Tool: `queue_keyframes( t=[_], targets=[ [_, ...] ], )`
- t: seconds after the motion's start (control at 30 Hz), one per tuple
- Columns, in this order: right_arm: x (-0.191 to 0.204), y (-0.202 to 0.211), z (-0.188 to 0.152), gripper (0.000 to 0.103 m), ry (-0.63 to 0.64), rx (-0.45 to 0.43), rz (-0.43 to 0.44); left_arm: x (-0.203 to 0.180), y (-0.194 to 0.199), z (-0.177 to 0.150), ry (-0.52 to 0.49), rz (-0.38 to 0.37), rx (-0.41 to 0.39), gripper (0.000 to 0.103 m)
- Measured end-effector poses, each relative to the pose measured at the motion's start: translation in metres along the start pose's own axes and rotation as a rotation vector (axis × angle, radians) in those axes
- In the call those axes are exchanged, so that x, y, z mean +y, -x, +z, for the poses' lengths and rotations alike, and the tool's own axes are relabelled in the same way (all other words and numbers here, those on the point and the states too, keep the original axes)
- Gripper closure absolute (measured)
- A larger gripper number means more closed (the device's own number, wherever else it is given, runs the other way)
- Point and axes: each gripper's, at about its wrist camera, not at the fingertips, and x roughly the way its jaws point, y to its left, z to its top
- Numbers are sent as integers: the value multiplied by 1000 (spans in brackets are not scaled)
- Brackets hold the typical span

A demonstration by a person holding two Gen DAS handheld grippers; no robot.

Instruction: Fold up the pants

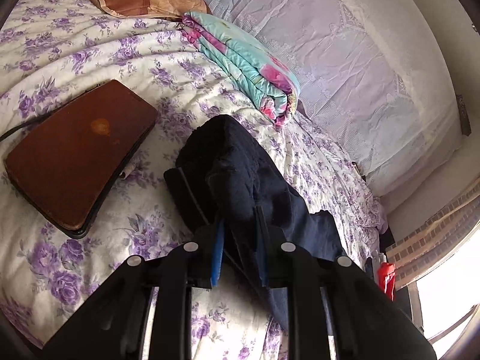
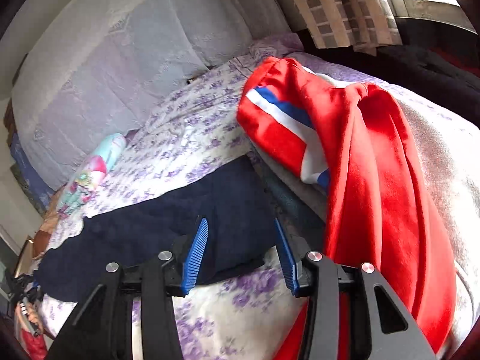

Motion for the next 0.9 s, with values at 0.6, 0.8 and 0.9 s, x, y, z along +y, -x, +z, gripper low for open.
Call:
queue_keyframes(
  t=[0.6,0.8,0.9],
  targets=[
    [-4,-54,-22,66,-224,190,150,-7,-4,-5,-40,47,11,85],
    [14,-56,-18,101,-96,156,153,-23,3,-2,-95,28,5,85],
    [21,-48,0,101,-83,97,185,-31,7,6,-96,-8,-1,85]
  ],
)
